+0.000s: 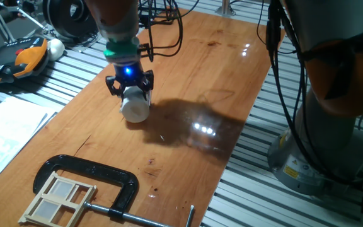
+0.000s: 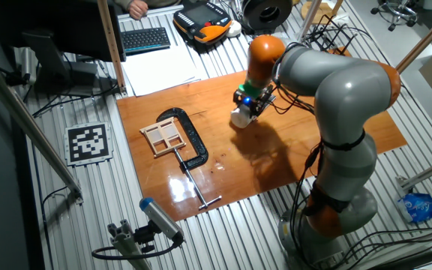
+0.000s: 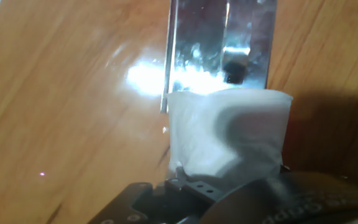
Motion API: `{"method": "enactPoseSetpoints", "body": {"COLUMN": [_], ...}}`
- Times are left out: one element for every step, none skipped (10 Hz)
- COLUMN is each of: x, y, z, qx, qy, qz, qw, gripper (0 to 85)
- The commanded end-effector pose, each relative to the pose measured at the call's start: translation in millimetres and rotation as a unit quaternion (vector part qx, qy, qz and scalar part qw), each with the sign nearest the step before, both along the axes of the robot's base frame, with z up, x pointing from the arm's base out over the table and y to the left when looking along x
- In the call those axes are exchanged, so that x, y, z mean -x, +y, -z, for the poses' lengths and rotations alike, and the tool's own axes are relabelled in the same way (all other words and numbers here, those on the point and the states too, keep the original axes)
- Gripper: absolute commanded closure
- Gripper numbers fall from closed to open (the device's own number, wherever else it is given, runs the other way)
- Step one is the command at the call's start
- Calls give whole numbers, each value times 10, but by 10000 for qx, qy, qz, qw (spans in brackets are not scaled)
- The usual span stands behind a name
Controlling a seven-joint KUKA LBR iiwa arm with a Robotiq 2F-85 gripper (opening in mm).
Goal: Take the roll of paper down from the shelf
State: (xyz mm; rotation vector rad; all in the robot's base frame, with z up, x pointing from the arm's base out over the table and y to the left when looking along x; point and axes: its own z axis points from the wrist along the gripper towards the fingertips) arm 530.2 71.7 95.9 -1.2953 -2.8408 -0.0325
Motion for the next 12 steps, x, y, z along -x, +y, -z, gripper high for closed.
{"method": "enactPoseSetpoints", "body": {"x": [2, 9, 19, 29, 63, 104, 122, 122, 122, 122, 124, 123], "y": [19, 50, 69, 82, 109, 145, 159, 159, 160, 163, 164, 166], "z": [13, 42, 76, 124, 160, 179, 176, 179, 184, 180, 174, 165], "qx": [-45, -46, -4, 40, 52, 83, 69, 69, 115, 243, 288, 377], "qy": [3, 22, 11, -12, -45, -55, -69, -80, -109, -85, -101, -124], "qz": [-921, -1326, -1659, -2028, -2259, -2401, -2572, -2786, -2976, -3174, -3298, -3451], "qw": [9957, 9912, 9861, 9792, 9741, 9707, 9663, 9604, 9545, 9479, 9436, 9377], "gripper": [850, 850, 850, 850, 850, 850, 850, 850, 680, 680, 510, 510]}}
